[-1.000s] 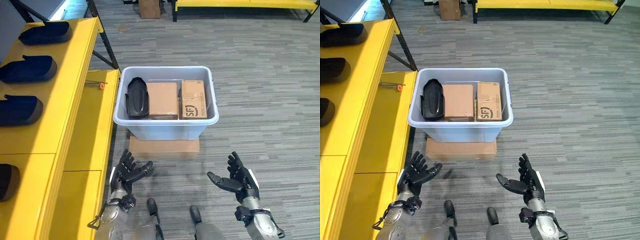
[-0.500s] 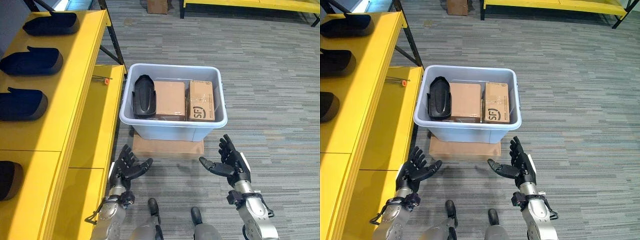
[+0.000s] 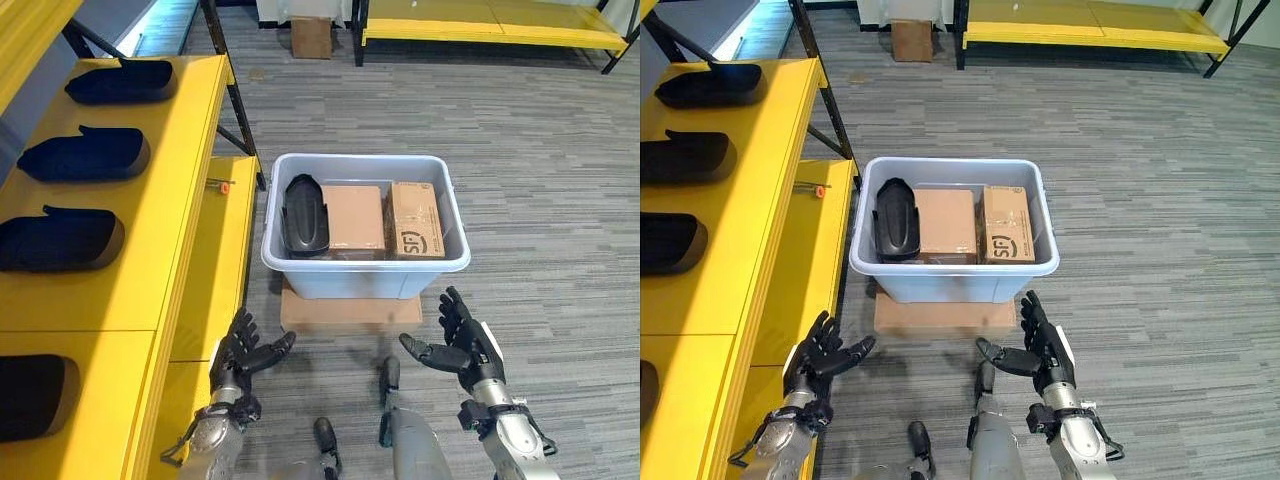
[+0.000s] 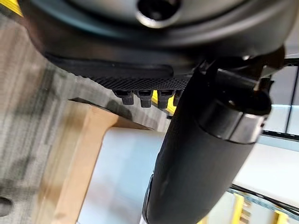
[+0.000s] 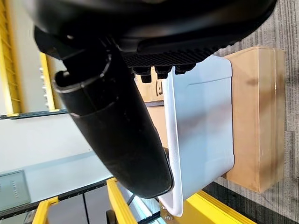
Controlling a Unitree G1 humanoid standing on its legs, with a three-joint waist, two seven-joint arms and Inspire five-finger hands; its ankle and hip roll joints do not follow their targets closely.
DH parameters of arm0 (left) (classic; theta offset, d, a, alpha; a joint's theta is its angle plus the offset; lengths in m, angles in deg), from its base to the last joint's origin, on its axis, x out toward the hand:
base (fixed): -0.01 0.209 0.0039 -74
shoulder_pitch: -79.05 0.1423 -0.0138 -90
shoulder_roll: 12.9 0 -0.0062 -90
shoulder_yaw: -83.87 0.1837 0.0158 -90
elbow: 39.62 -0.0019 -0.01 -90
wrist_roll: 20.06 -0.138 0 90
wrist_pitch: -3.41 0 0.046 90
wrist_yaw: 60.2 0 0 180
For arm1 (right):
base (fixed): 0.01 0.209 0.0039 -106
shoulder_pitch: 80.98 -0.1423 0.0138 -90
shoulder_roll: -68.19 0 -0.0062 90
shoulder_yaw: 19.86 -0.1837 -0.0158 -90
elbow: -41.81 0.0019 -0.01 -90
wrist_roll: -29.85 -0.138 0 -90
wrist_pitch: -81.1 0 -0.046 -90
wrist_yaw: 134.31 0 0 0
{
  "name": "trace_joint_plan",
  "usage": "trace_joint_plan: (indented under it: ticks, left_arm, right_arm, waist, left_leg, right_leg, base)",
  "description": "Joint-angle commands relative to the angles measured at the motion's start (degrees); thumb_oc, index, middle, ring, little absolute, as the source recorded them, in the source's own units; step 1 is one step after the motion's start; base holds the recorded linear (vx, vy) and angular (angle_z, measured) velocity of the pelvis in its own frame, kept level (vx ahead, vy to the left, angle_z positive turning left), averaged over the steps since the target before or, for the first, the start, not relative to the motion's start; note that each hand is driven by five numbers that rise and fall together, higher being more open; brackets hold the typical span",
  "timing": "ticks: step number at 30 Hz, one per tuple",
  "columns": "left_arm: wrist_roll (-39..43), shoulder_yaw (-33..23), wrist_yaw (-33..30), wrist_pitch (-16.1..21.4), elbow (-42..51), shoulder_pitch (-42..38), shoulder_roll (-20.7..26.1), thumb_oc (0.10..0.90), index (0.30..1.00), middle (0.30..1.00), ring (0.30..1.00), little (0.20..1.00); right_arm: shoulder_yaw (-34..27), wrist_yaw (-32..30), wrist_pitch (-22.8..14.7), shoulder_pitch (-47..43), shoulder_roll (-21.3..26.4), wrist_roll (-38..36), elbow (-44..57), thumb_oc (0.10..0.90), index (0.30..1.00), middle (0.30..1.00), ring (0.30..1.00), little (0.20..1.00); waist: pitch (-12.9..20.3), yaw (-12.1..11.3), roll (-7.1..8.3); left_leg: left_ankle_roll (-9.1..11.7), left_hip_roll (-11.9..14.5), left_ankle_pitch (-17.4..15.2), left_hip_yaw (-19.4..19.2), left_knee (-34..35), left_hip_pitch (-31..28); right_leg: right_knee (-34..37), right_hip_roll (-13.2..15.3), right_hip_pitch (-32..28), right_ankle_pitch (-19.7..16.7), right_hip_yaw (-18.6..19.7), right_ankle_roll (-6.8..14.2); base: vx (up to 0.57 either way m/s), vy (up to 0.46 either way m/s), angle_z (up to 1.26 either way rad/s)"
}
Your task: Move parts from the plastic box to the shelf.
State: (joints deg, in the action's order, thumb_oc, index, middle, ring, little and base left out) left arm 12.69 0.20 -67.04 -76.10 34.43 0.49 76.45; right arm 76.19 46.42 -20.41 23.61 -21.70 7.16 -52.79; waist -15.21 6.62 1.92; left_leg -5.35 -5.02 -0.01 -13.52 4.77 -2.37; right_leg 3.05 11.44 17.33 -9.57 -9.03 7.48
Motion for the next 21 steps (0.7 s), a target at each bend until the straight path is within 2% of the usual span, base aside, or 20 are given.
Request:
trace_joint_plan:
  ticks: [1,13,15,21]
  left_arm:
    - [-2.5,-1.7,2.1,4.4,7.2,-1.4,1.0,0.9,1.0,1.0,1.0,1.0]
    - [-1.5,-0.7,2.9,4.3,7.1,-1.1,0.1,0.9,1.0,1.0,1.0,1.0]
    - [-1.3,-0.5,2.7,4.3,7.0,-1.3,0.0,0.9,1.0,1.0,1.0,1.0]
    - [-1.1,-0.2,2.5,4.4,7.2,-2.5,-0.1,0.9,1.0,1.0,1.0,1.0]
  right_arm:
    - [-2.6,0.7,-4.8,-3.9,1.3,-0.9,5.8,0.9,1.0,1.0,1.0,1.0]
    - [-3.0,0.2,-4.9,-3.8,3.2,-0.3,6.6,0.9,1.0,1.0,1.0,1.0]
    - [-2.7,0.0,-5.0,-4.2,3.5,-0.2,6.6,0.9,1.0,1.0,1.0,1.0]
    - [-2.4,-0.2,-5.2,-4.6,4.2,0.0,7.1,0.9,1.0,1.0,1.0,1.0]
  waist:
    - [4.7,1.1,0.99]
    - [6.5,1.3,-1.17]
    - [6.8,1.3,-2.05]
    - [6.9,1.5,-3.21]
  left_leg:
    - [6.6,7.3,-4.4,0.9,-1.8,-3.0]
    - [8.7,10.1,-3.2,1.1,-0.9,-3.4]
    - [9.6,11.1,-2.3,1.3,-0.8,-3.4]
    - [11.1,12.8,-0.5,1.7,-2.7,-3.0]
  right_leg:
    - [-0.2,-1.3,-6.2,-1.7,1.4,3.3]
    - [-0.6,-3.2,-8.4,1.7,0.7,1.7]
    - [-0.8,-3.9,-8.8,2.9,0.7,1.0]
    - [-1.3,-5.1,-9.4,4.6,0.7,-0.2]
  base:
    - [0.15,-0.1,0.02]
    - [0.07,-0.085,0.01]
    - [0.09,-0.125,0.04]
    - [0.05,-0.085,0.02]
